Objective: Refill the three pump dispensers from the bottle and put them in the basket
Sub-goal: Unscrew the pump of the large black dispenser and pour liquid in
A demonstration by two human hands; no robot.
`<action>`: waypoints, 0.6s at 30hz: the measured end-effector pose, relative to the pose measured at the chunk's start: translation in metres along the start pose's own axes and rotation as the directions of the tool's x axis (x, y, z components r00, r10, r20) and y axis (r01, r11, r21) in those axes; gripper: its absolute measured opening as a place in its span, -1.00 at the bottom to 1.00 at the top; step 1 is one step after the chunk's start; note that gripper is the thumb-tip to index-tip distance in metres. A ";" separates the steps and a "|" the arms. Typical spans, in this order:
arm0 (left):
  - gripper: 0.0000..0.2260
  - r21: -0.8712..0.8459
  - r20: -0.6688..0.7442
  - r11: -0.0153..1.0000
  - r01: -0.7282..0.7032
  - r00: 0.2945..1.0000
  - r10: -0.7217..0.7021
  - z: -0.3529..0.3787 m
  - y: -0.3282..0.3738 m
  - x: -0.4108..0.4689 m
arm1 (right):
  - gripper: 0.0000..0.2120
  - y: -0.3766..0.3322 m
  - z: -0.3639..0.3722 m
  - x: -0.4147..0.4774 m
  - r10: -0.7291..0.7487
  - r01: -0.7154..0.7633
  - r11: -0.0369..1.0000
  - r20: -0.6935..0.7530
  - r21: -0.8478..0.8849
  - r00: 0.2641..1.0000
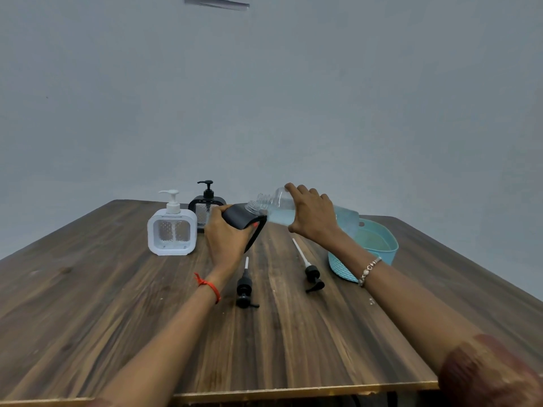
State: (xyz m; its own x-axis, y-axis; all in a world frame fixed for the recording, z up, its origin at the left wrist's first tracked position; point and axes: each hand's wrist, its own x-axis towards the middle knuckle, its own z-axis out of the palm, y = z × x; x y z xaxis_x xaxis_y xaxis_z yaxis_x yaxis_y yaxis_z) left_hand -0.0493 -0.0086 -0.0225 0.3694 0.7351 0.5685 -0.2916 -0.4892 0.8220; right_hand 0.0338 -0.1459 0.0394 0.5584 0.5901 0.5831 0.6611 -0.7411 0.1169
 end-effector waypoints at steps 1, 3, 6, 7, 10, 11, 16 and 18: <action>-0.52 -0.001 0.000 1.000 0.001 1.000 -0.001 0.000 0.001 -0.001 | -0.29 0.000 0.000 0.000 0.001 -0.001 1.000 0.000 -0.001 1.000; -0.51 0.001 -0.001 1.000 0.004 1.000 -0.004 0.000 0.001 -0.001 | -0.29 0.001 0.000 -0.001 0.004 -0.004 1.000 -0.003 -0.003 1.000; -0.50 0.005 0.000 1.000 0.004 1.000 -0.004 0.001 0.001 -0.001 | -0.29 0.002 0.000 -0.001 0.004 -0.004 1.000 -0.003 0.001 1.000; -0.50 0.005 0.000 1.000 0.005 1.000 -0.005 0.001 0.001 -0.002 | -0.29 0.002 0.001 -0.001 0.003 -0.003 1.000 -0.003 0.003 1.000; -0.49 0.005 0.001 1.000 0.004 1.000 -0.004 0.002 0.002 -0.003 | -0.29 0.003 0.000 -0.002 0.001 -0.001 1.000 -0.003 -0.001 1.000; -0.49 0.004 0.001 1.000 0.002 1.000 -0.002 0.002 0.002 -0.003 | -0.29 0.003 0.000 -0.002 0.000 0.000 1.000 -0.003 -0.003 1.000; -0.48 0.004 -0.005 1.000 0.011 1.000 -0.011 0.002 0.002 -0.003 | -0.29 0.003 0.000 -0.002 -0.006 0.006 1.000 -0.005 -0.011 1.000; -0.48 0.007 -0.010 1.000 0.012 1.000 -0.012 0.002 0.002 -0.003 | -0.29 0.003 0.000 -0.001 -0.006 0.006 1.000 -0.007 -0.012 1.000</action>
State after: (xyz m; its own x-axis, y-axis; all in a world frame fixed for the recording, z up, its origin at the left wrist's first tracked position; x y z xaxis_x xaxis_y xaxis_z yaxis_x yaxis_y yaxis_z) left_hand -0.0490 -0.0128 -0.0229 0.3639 0.7457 0.5582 -0.2809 -0.4836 0.8290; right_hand 0.0351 -0.1492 0.0390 0.5507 0.5927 0.5877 0.6587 -0.7411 0.1301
